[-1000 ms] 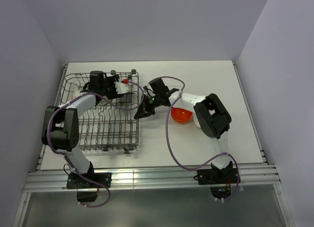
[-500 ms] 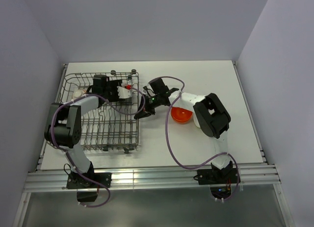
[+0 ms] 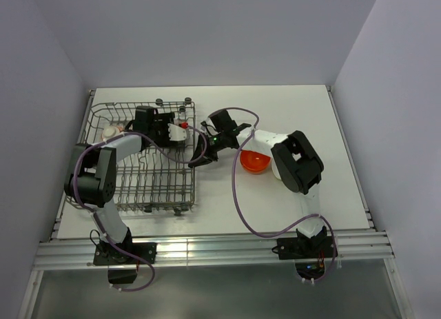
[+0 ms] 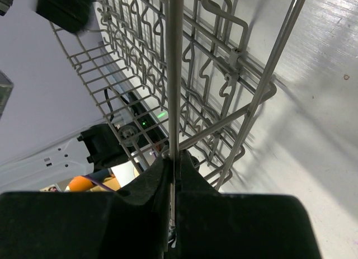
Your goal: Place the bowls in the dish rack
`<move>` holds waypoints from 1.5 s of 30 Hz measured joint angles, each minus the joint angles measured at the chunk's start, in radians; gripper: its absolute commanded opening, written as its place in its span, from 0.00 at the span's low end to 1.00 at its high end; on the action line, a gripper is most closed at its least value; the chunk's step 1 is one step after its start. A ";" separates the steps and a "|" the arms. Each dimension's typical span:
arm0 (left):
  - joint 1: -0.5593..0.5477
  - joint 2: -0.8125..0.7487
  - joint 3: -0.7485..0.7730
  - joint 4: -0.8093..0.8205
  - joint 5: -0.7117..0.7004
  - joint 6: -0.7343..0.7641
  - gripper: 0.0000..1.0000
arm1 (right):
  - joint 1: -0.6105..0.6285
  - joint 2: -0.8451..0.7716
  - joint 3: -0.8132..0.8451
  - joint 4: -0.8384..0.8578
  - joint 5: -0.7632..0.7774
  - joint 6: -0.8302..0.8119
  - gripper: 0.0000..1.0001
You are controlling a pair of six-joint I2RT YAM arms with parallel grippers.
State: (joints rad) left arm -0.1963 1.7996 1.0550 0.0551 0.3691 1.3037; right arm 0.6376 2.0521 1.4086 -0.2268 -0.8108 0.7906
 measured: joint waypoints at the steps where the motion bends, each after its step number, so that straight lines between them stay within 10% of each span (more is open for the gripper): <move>1: 0.000 0.000 0.006 -0.019 0.000 0.001 0.89 | 0.000 0.000 0.000 -0.001 0.000 -0.001 0.00; 45: 0.003 -0.001 0.183 -0.552 0.048 0.065 1.00 | -0.003 0.016 0.032 -0.043 -0.006 -0.027 0.00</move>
State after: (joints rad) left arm -0.1932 1.7985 1.2385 -0.4969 0.4168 1.3689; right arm 0.6346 2.0678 1.4403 -0.2703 -0.8173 0.7635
